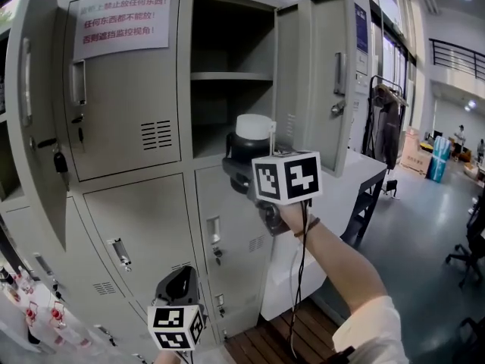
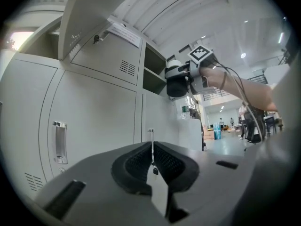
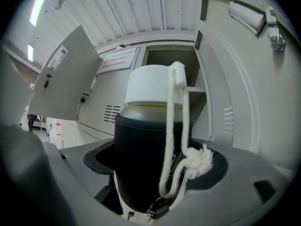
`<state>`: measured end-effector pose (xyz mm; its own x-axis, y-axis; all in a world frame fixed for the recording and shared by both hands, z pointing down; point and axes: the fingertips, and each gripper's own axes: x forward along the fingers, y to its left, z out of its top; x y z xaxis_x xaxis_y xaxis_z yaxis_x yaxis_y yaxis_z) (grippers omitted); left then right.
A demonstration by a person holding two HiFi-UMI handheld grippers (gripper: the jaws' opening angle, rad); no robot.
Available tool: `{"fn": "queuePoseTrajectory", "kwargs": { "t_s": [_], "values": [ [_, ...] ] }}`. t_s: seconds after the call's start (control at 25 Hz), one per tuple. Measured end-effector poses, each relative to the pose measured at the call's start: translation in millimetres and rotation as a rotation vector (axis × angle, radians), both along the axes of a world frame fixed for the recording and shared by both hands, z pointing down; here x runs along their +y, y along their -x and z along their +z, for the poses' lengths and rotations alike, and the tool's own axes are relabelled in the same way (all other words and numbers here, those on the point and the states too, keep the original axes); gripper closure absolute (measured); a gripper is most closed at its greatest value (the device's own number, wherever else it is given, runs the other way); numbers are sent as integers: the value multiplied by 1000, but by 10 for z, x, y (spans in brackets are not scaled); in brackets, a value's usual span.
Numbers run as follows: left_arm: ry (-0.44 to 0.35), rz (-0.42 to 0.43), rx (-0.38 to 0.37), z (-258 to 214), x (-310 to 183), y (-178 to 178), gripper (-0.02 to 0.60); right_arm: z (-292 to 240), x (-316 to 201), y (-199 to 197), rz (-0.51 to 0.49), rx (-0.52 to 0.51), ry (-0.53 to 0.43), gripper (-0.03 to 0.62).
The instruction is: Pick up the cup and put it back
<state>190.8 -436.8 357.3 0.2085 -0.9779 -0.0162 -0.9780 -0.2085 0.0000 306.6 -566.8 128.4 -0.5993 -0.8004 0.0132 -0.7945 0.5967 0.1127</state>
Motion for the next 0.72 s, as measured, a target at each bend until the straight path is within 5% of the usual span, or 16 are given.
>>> {"fn": "queuePoseTrajectory", "kwargs": {
  "t_s": [0.72],
  "values": [
    [4, -26, -2, -9, -128, 78, 568, -392, -561, 83, 38, -11, 12, 181]
  ]
}}
